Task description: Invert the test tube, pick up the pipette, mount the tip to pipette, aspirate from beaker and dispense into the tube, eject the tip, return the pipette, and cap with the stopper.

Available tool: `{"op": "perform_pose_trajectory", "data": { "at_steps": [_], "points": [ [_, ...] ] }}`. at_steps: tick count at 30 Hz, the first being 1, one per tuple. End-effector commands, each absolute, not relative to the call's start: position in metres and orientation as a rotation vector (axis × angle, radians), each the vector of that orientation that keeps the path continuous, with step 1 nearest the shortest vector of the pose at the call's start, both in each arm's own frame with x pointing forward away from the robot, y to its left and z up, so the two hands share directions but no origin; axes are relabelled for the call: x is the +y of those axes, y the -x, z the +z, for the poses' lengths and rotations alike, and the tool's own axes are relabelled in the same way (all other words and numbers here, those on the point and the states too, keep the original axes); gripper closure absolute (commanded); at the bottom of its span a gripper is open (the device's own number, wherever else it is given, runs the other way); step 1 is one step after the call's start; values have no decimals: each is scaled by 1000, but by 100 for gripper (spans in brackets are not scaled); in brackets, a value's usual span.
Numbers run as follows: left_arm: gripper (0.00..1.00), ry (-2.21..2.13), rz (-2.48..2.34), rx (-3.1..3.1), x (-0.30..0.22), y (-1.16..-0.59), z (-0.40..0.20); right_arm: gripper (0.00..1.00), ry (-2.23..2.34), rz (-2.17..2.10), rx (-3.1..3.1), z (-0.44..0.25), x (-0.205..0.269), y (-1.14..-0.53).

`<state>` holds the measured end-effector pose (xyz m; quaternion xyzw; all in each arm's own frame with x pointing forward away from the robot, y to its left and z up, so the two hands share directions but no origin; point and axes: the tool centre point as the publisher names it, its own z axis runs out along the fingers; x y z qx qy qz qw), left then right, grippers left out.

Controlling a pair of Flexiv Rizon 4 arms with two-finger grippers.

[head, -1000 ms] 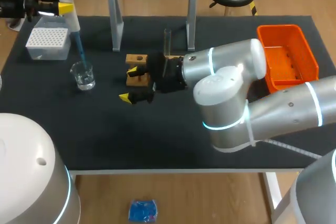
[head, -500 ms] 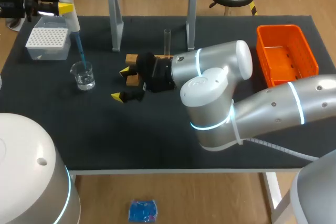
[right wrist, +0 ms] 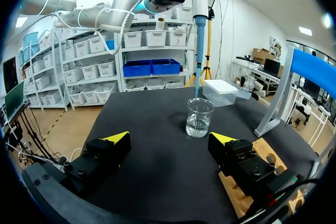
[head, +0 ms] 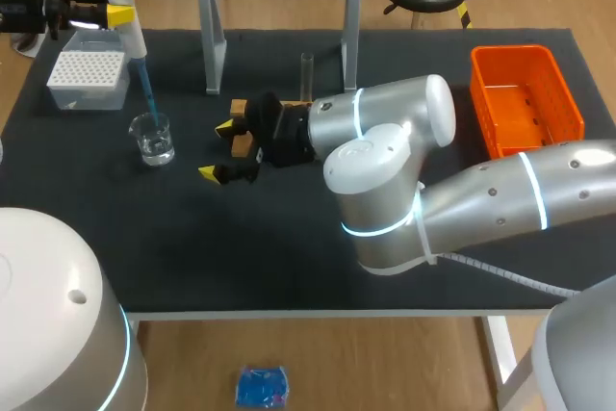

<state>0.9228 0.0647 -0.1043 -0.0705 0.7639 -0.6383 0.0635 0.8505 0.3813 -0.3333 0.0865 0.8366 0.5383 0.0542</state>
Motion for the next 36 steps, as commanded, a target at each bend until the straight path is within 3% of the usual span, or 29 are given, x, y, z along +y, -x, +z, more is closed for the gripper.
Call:
{"op": "perform_pose_trajectory", "data": {
  "at_steps": [1,23,36],
  "points": [
    [100,213,-1927,2306,64,-923,-104,0,-266,1642,2529,-336,383,-849],
    [100,213,-1927,2306,64,-923,-104,0,-266,1642,2529,-336,383,-849],
    [100,238,-1924,2289,86,-941,-135,0,-266,1642,2529,-336,383,-849]
  ]
}}
